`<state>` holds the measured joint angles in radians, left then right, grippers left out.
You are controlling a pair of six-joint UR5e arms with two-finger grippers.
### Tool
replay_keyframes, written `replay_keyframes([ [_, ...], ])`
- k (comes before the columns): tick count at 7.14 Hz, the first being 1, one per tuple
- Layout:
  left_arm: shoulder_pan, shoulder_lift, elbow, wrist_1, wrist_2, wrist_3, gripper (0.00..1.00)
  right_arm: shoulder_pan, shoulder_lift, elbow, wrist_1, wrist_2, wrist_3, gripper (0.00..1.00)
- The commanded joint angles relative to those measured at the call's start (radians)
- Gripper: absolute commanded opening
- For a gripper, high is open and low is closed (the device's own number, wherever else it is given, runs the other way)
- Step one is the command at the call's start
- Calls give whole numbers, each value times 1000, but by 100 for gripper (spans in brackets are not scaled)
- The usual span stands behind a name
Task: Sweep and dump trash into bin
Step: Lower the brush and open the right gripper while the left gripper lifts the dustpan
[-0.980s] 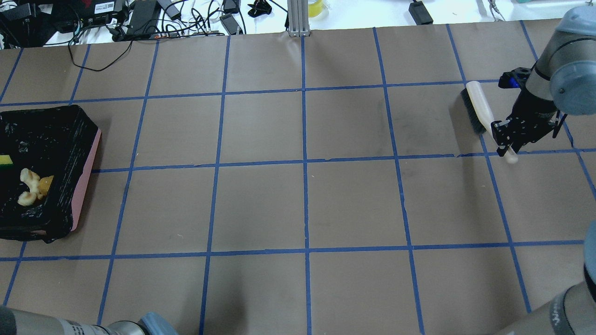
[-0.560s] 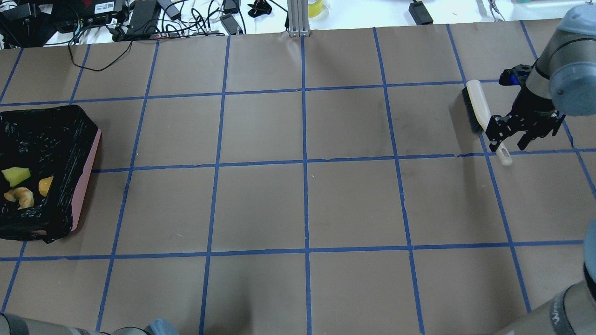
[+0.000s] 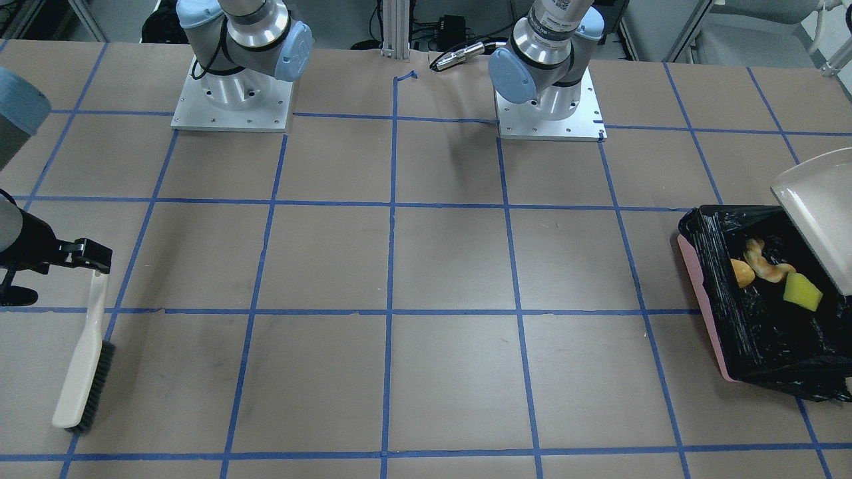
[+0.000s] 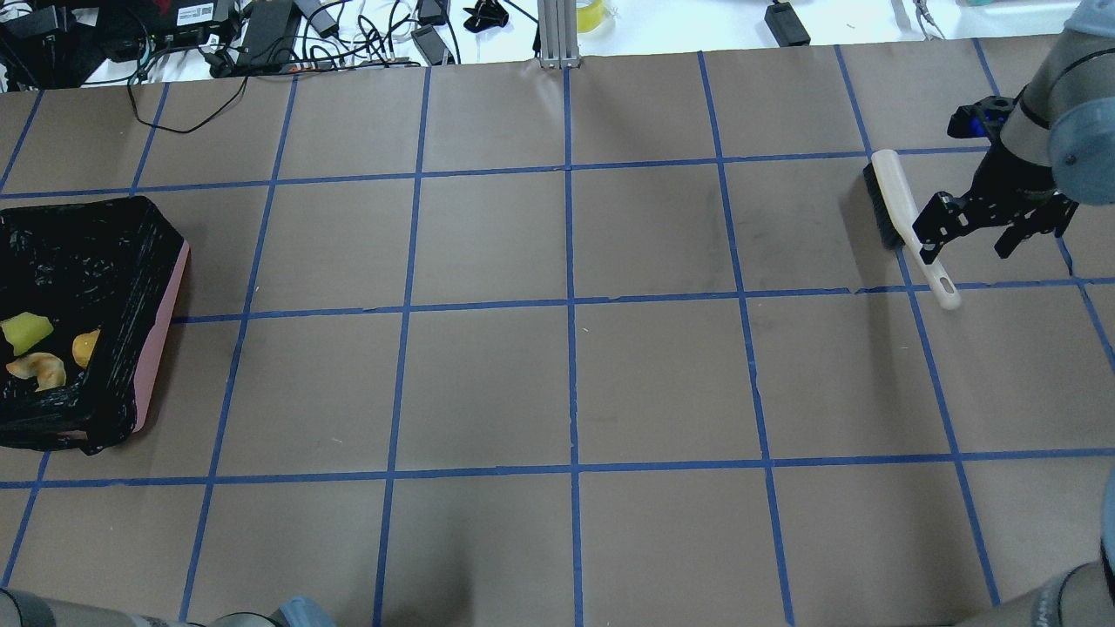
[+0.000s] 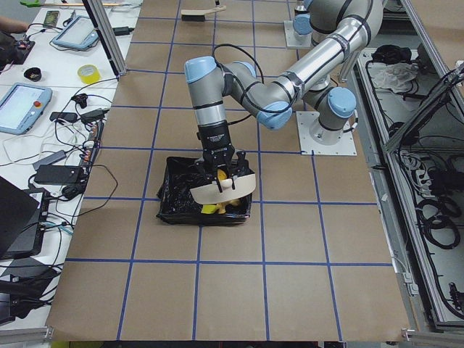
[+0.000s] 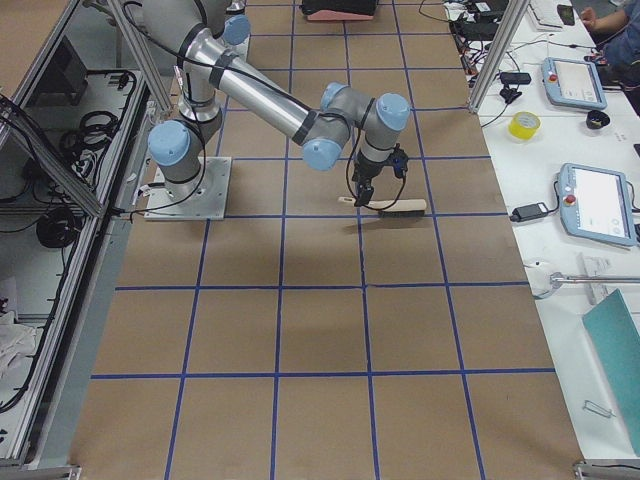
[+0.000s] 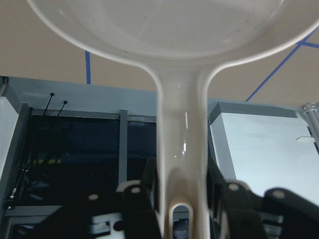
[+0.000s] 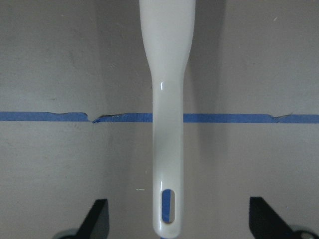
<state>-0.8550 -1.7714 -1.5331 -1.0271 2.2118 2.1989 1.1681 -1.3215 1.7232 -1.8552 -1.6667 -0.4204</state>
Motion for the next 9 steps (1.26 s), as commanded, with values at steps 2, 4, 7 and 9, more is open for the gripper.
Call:
replay_keyframes([
  [2, -18, 50, 18, -175, -411, 28, 0, 62, -234, -19, 170, 48, 73, 100],
  [4, -154, 40, 4, -199, -514, 18, 0, 200, -295, -33, 212, 42, 268, 100],
  [7, -298, -48, 2, -186, -667, -30, 0, 249, -358, -43, 238, 64, 319, 100],
  [9, -387, -132, 13, -176, -710, -168, 0, 262, -364, -50, 238, 85, 334, 100],
])
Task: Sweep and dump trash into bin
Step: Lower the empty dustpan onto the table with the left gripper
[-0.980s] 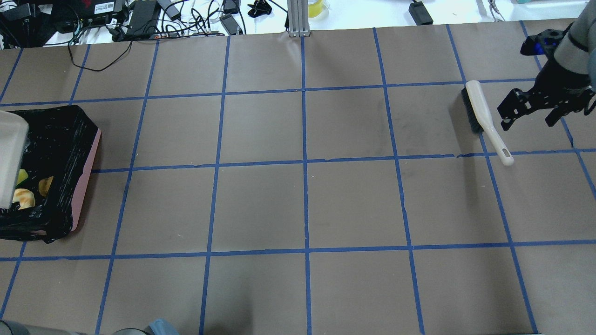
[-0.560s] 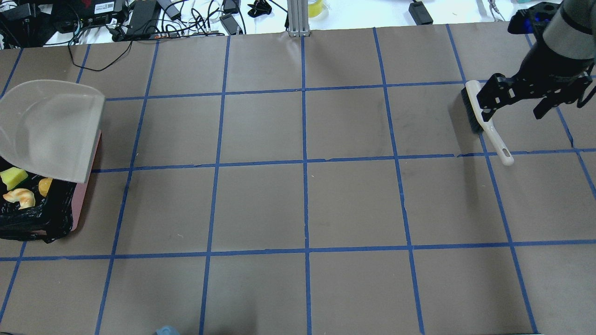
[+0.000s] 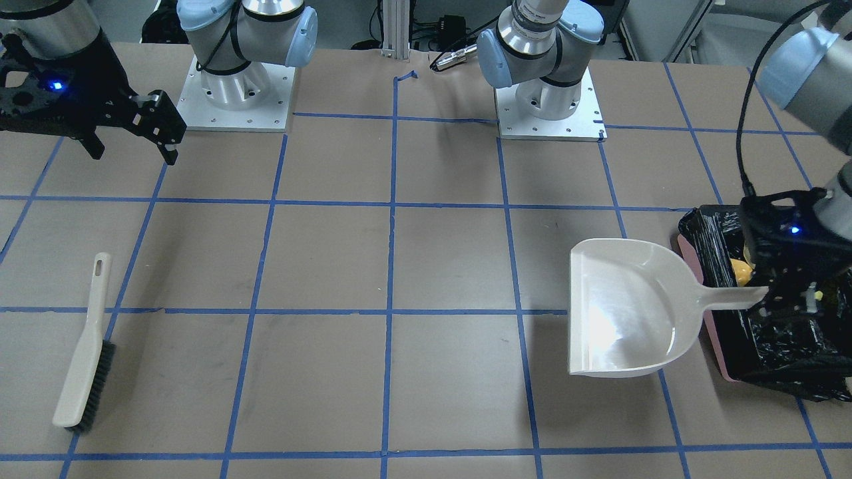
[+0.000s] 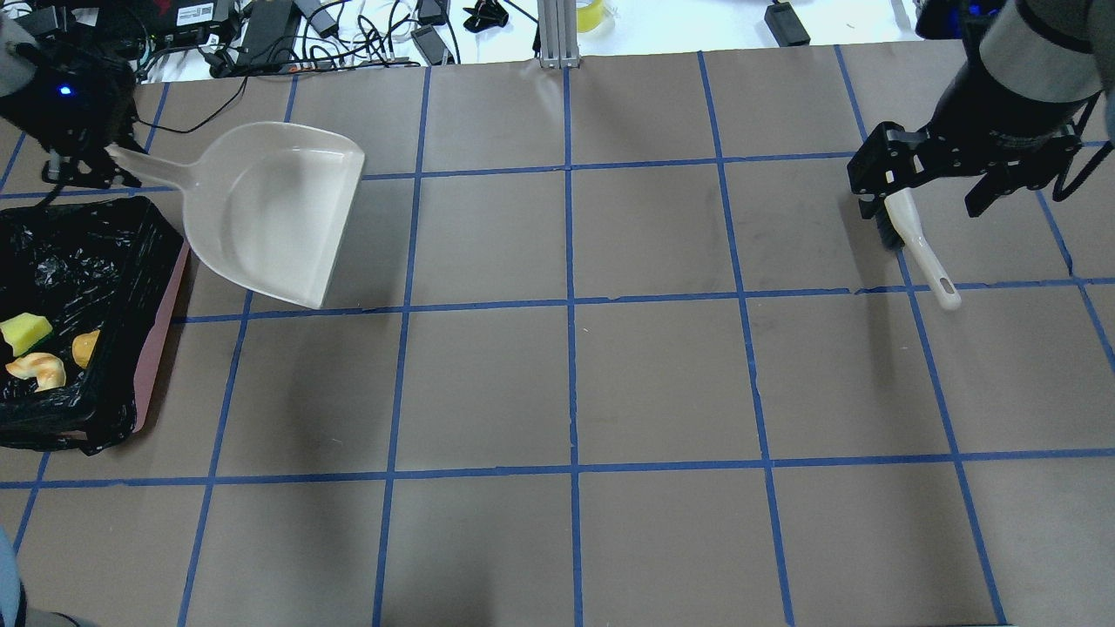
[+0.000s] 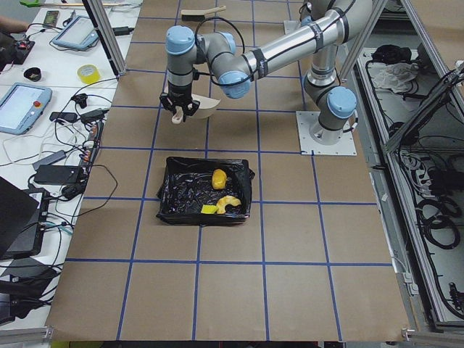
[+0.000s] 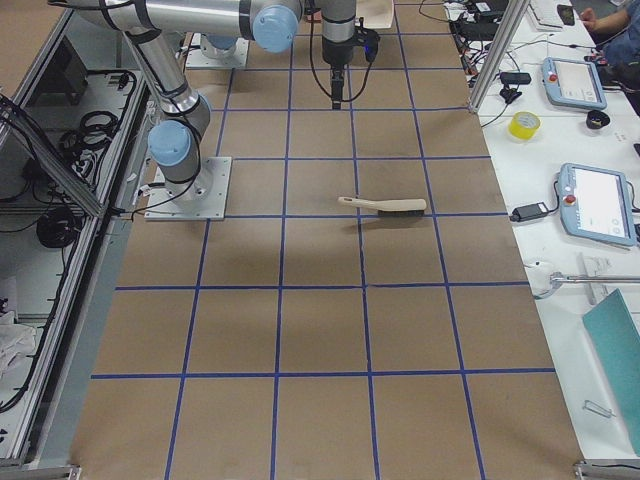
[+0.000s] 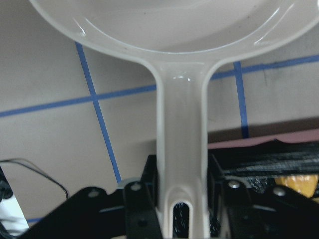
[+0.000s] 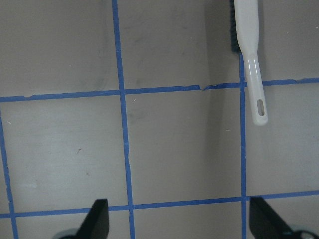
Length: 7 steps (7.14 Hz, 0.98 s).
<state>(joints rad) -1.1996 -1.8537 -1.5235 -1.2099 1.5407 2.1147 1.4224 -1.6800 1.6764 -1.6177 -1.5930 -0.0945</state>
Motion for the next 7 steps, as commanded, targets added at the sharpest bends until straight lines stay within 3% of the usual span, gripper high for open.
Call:
replay_keyframes([
  [1, -46, -102, 2, 39, -116, -137, 0, 16, -10, -6, 1, 75, 98, 100],
  [2, -49, -143, 2, 77, -116, -143, 0, 59, -6, -15, 1, 91, 215, 100],
  [4, -81, -199, -7, 118, -97, -147, 0, 157, 2, -46, 2, 23, 255, 100],
  [7, -98, -214, -7, 122, -59, -177, 0, 165, 5, -47, -2, 12, 236, 100],
])
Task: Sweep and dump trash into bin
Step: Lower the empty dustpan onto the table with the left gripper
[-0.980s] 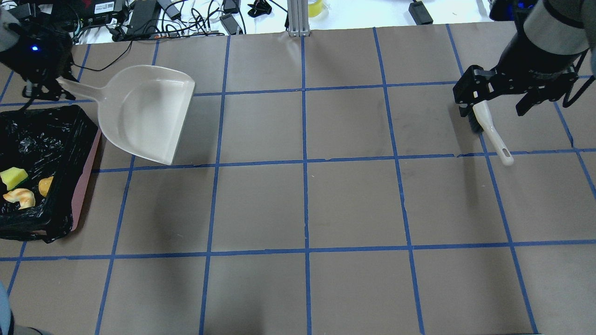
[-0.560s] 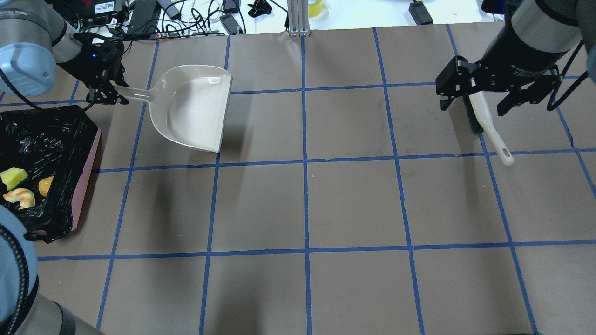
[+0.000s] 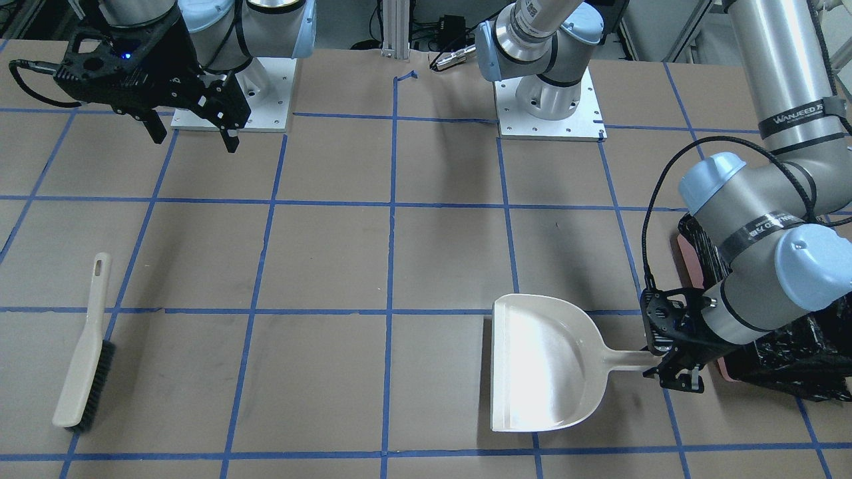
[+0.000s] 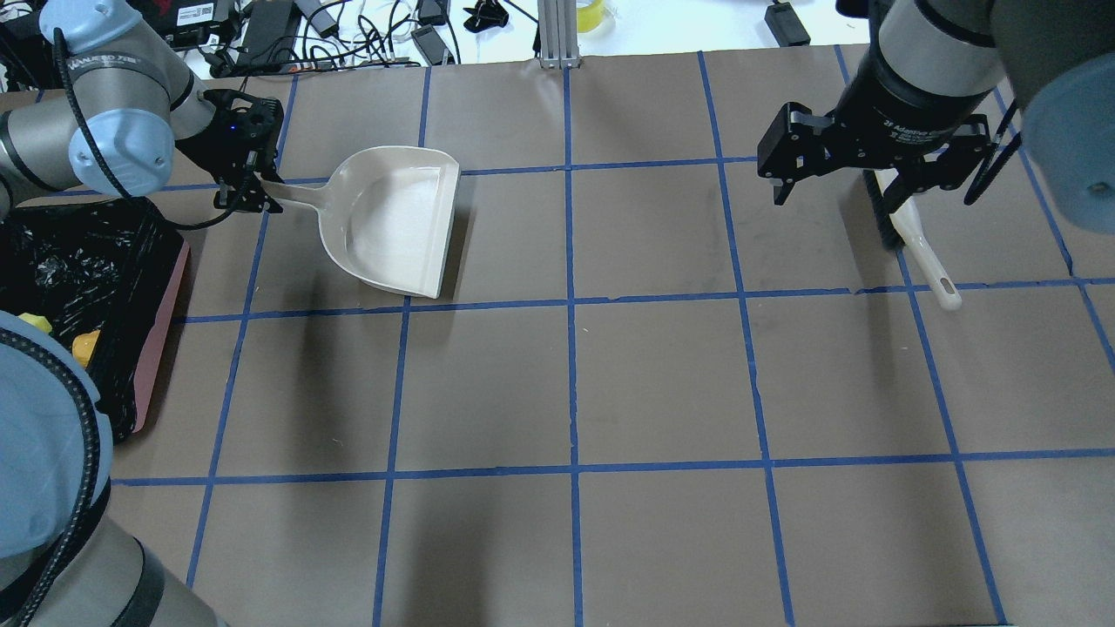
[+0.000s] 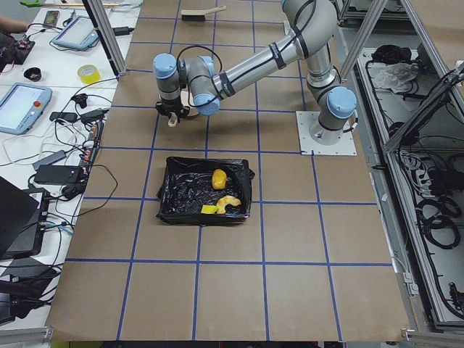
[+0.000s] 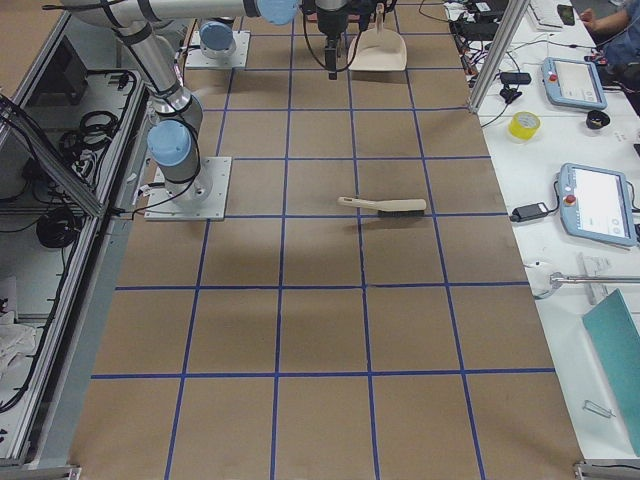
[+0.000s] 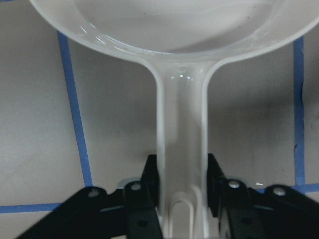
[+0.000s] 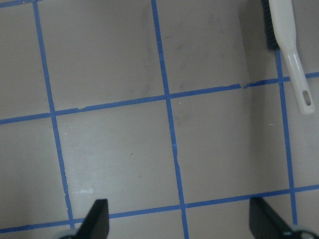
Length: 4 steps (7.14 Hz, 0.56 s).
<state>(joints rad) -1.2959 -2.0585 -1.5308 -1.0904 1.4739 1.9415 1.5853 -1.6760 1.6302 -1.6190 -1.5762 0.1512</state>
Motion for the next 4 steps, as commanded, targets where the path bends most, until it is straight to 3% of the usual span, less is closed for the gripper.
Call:
replay_keyframes([
  [1, -2, -18, 6, 10, 47, -10, 0, 2, 1, -1, -4, -10, -13, 100],
  [2, -3, -23, 5, 14, 43, -47, 0, 2, 1, 2, -4, -57, -36, 100],
  [4, -3, -31, 1, 15, 34, -73, 0, 2, 1, 7, -10, -57, -50, 100],
])
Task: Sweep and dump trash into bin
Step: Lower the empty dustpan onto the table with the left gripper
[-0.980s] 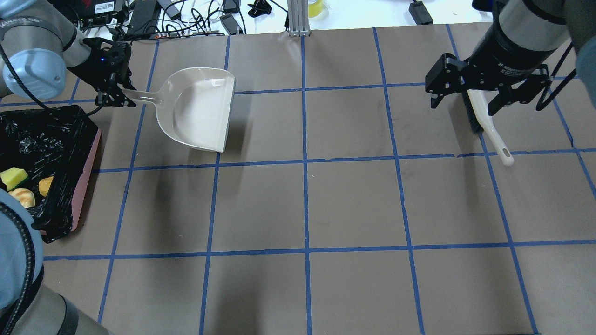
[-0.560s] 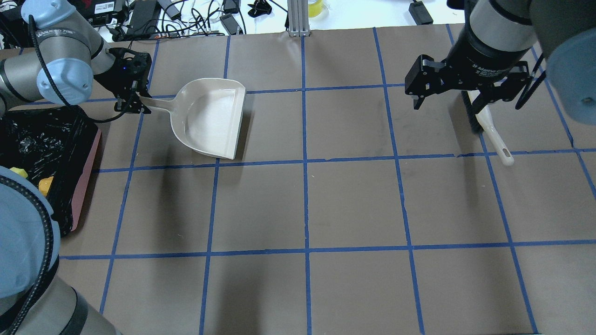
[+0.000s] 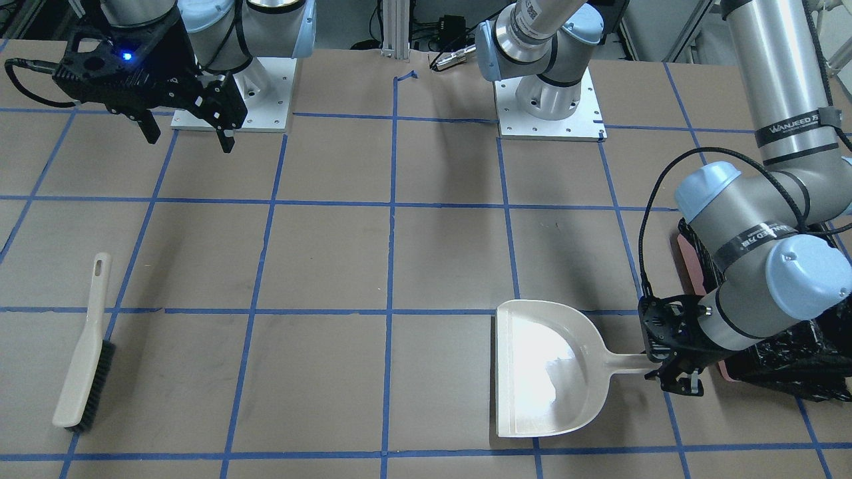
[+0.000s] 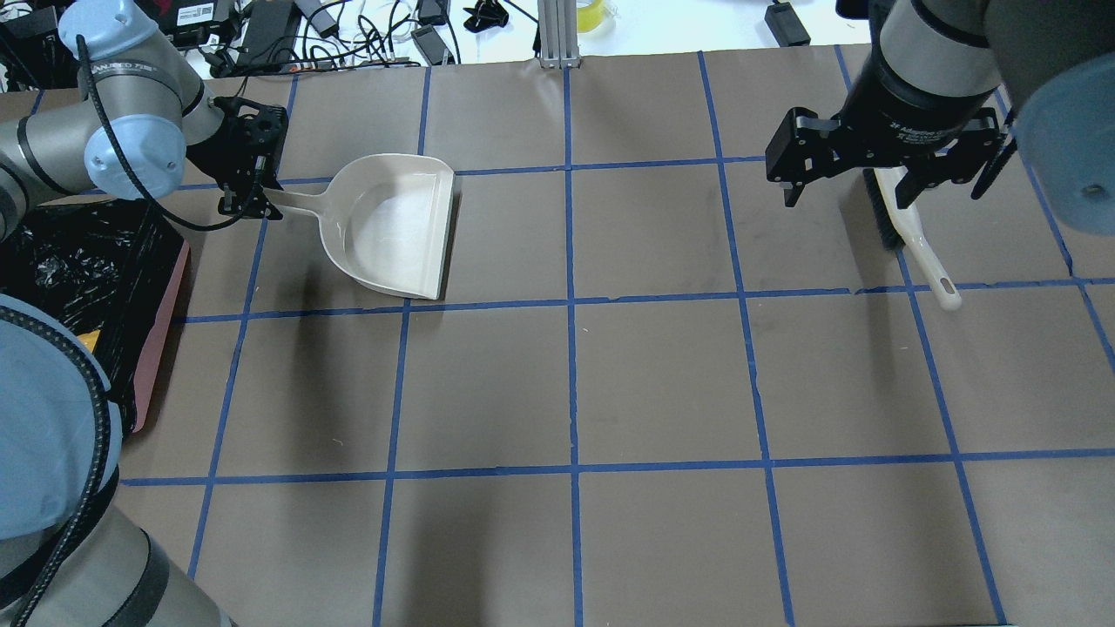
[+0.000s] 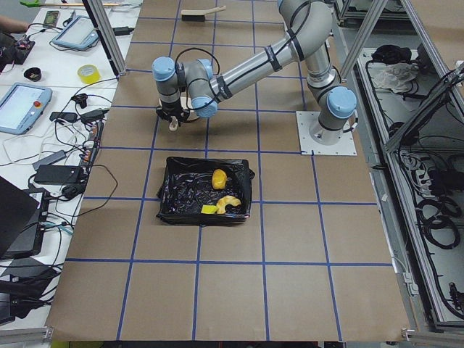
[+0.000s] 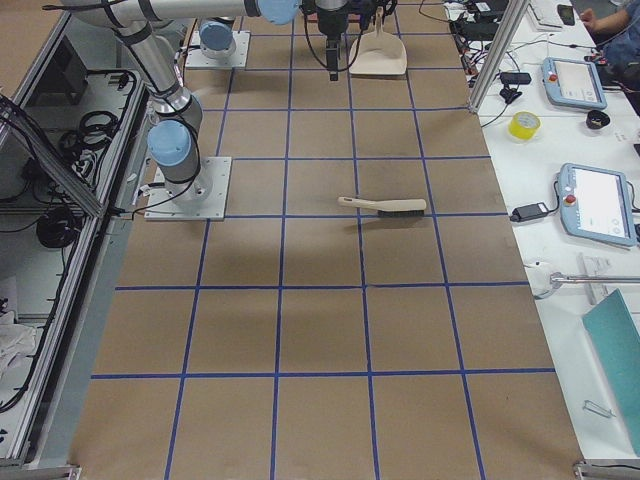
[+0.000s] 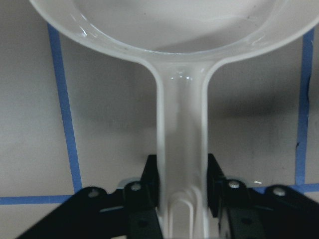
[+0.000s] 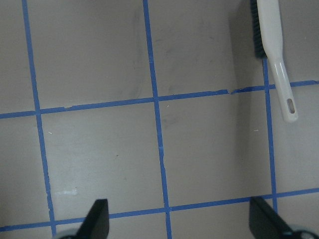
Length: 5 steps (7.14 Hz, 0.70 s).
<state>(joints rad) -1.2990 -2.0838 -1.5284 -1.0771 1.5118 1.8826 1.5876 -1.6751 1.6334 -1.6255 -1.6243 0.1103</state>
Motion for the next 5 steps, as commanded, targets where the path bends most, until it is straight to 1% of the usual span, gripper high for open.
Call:
replay_keyframes([
  [1, -6, -7, 1, 8, -37, -26, 0, 0, 0, 5, -4, 1, -9, 100],
  [2, -14, -12, -2, 8, -44, -30, 0, 0, 0, 5, -4, -9, -21, 100],
  [4, -22, -22, -6, 8, -44, -43, 0, 0, 2, 5, -4, -2, -24, 100],
  [5, -25, -21, -10, 8, -42, -43, 11, 0, 2, 6, -4, 0, -24, 100],
])
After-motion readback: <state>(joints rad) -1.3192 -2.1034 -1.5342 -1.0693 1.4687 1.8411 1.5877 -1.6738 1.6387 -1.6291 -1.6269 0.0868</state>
